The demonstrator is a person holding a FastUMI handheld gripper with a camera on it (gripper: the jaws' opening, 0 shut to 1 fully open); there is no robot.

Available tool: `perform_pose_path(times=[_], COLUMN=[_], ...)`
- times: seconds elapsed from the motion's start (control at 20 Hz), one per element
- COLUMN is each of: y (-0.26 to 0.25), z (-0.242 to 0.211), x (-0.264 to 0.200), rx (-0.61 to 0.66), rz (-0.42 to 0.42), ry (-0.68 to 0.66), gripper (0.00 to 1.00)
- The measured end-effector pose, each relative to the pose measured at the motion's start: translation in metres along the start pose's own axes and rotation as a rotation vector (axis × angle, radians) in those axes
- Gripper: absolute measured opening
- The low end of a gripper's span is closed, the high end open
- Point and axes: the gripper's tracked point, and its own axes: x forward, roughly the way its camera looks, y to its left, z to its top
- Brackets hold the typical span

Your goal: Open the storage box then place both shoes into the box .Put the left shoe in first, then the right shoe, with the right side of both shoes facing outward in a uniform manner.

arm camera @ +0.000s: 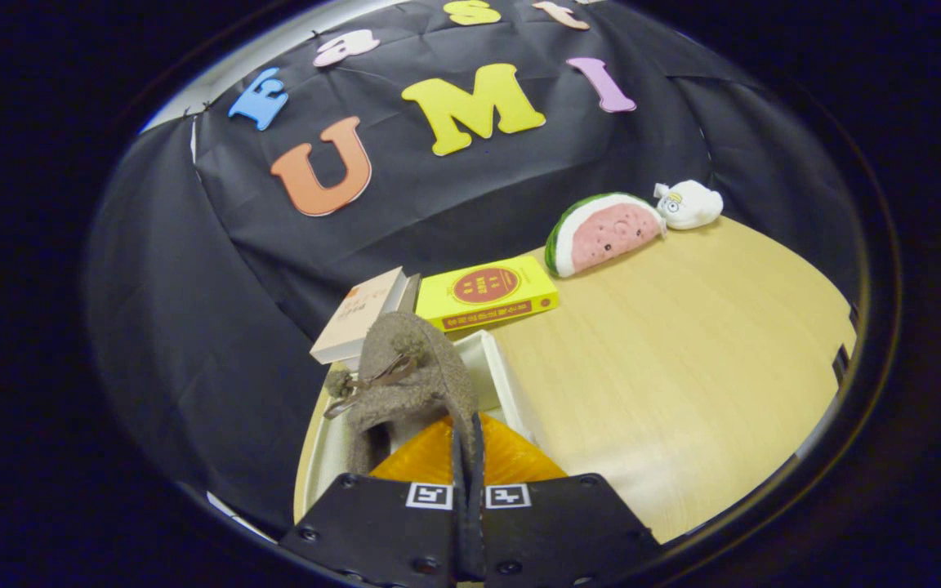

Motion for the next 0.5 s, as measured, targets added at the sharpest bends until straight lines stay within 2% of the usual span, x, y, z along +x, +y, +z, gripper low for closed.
perform_pose_path(times=[0.25,0.4,0.5], y=[0.0037,-0.0024,0.0], z=[-0.0018,-0.0066,-0.0039], x=[0.0,-0.0029,-0.0062], rx=[0.011,0.058,0.097], rz=[0.007,0.023,0.069], ry=[-0.006,0.017,0.029], gripper=[0.03,0.17,0.26])
